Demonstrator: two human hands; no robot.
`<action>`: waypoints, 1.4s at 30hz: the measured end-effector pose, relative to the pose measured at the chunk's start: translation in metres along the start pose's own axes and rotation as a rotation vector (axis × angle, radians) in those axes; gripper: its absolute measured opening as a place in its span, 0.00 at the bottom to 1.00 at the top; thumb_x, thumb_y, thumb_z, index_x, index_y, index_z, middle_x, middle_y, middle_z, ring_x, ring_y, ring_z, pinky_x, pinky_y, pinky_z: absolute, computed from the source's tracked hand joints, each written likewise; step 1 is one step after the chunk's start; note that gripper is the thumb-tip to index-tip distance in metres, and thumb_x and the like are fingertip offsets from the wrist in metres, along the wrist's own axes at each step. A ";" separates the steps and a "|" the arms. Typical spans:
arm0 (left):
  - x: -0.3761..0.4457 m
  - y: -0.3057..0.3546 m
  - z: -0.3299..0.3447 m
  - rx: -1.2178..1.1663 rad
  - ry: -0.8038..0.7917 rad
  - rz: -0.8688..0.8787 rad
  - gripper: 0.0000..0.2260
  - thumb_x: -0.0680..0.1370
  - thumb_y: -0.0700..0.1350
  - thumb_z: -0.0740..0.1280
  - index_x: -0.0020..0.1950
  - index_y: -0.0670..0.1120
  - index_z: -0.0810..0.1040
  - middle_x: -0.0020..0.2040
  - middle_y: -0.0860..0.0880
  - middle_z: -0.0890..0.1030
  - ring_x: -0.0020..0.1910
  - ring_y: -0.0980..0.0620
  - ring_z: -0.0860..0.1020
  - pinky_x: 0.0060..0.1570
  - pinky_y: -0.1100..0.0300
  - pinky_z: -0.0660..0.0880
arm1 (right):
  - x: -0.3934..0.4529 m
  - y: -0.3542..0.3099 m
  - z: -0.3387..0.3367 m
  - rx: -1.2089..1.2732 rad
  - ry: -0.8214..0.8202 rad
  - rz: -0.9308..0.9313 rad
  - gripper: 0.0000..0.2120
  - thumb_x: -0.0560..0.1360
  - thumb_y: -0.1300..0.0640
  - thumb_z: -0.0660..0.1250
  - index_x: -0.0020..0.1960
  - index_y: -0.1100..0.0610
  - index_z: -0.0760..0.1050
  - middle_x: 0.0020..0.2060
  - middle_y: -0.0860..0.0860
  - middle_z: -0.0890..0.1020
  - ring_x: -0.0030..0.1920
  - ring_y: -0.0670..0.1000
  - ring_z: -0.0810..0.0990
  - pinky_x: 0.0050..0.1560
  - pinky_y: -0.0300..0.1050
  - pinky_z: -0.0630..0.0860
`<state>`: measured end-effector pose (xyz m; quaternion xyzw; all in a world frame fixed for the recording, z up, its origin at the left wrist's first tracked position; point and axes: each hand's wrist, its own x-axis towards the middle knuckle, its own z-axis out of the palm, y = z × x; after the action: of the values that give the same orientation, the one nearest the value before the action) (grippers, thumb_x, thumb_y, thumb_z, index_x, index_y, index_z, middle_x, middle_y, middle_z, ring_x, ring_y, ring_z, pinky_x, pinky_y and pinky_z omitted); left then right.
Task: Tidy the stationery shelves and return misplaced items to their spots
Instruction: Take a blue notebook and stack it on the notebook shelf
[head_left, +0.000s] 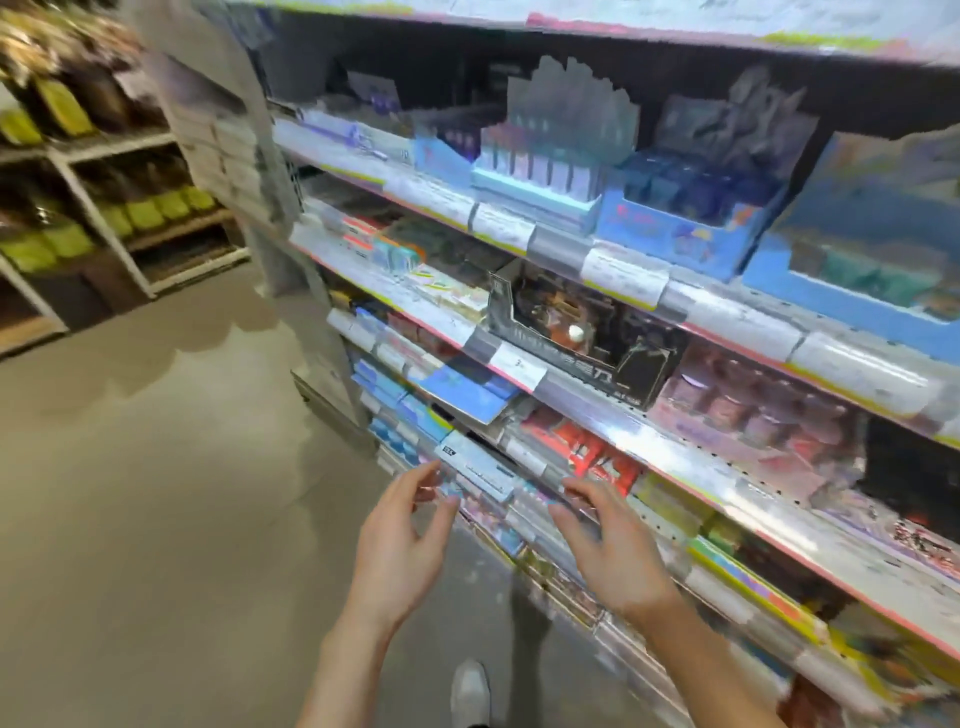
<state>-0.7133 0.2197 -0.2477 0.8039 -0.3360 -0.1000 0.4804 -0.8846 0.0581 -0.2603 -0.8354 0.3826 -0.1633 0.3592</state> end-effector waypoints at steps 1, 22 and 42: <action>0.015 -0.006 -0.006 0.009 0.007 -0.001 0.15 0.78 0.49 0.69 0.65 0.56 0.76 0.54 0.62 0.80 0.52 0.64 0.78 0.56 0.58 0.76 | 0.018 -0.006 0.010 0.002 -0.003 -0.021 0.17 0.79 0.40 0.62 0.66 0.43 0.73 0.59 0.39 0.77 0.60 0.40 0.75 0.65 0.42 0.70; 0.291 -0.133 -0.024 -0.018 -0.240 -0.168 0.08 0.81 0.47 0.65 0.60 0.52 0.77 0.46 0.56 0.83 0.44 0.64 0.80 0.46 0.72 0.73 | 0.231 -0.053 0.160 0.091 0.126 0.241 0.11 0.77 0.49 0.66 0.54 0.54 0.80 0.45 0.49 0.82 0.46 0.52 0.81 0.52 0.48 0.77; 0.388 -0.183 0.073 -0.026 -0.797 -0.155 0.12 0.80 0.38 0.63 0.57 0.54 0.76 0.57 0.50 0.79 0.54 0.49 0.77 0.53 0.58 0.70 | 0.260 -0.034 0.195 0.240 0.448 0.858 0.07 0.79 0.52 0.66 0.50 0.56 0.77 0.44 0.51 0.84 0.46 0.56 0.83 0.47 0.52 0.80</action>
<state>-0.3745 -0.0210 -0.3762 0.7190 -0.4330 -0.4440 0.3137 -0.5901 -0.0305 -0.3700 -0.4998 0.7380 -0.2191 0.3969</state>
